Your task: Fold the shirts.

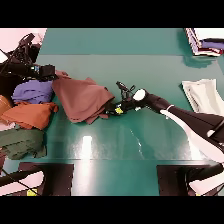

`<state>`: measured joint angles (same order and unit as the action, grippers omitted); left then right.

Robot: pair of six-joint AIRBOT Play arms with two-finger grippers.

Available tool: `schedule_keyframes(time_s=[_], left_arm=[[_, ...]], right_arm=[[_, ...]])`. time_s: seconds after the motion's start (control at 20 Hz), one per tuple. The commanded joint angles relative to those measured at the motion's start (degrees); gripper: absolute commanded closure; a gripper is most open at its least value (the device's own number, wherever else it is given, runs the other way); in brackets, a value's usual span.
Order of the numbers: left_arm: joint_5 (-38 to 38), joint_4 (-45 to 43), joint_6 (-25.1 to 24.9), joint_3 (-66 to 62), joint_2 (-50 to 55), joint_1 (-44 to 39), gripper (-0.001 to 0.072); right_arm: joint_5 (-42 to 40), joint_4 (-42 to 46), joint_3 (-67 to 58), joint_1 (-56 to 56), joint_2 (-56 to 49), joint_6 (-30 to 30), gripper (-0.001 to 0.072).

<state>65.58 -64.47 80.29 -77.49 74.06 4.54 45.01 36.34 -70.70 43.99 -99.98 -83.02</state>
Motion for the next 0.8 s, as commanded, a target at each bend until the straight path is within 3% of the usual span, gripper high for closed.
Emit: schedule_keyframes(time_s=[0.0,0.25,0.35,0.55,0.75], left_arm=[[-0.1,-0.1,-0.9,-0.2,-0.3,0.0,0.0683],[0.9,-4.4,-0.8,-7.6,-5.3,0.0,0.0683],[1.5,-4.4,-0.8,-12.6,-8.6,0.0,0.0683],[1.0,-4.4,-0.8,-22.3,-16.9,0.0,0.0683],[0.9,-4.3,-0.5,-31.5,-23.8,0.0,0.0683]], right_arm=[[1.6,2.2,-4.0,-0.1,-1.6,-0.1,0.0695],[8.8,26.5,-4.4,-8.9,8.9,-11.0,0.0695],[12.8,32.9,-4.4,-14.8,15.8,-11.6,0.0696],[14.4,34.4,-5.2,-26.4,32.2,-10.0,0.0696],[18.6,34.4,-13.9,-33.0,44.4,-6.4,0.0696]])
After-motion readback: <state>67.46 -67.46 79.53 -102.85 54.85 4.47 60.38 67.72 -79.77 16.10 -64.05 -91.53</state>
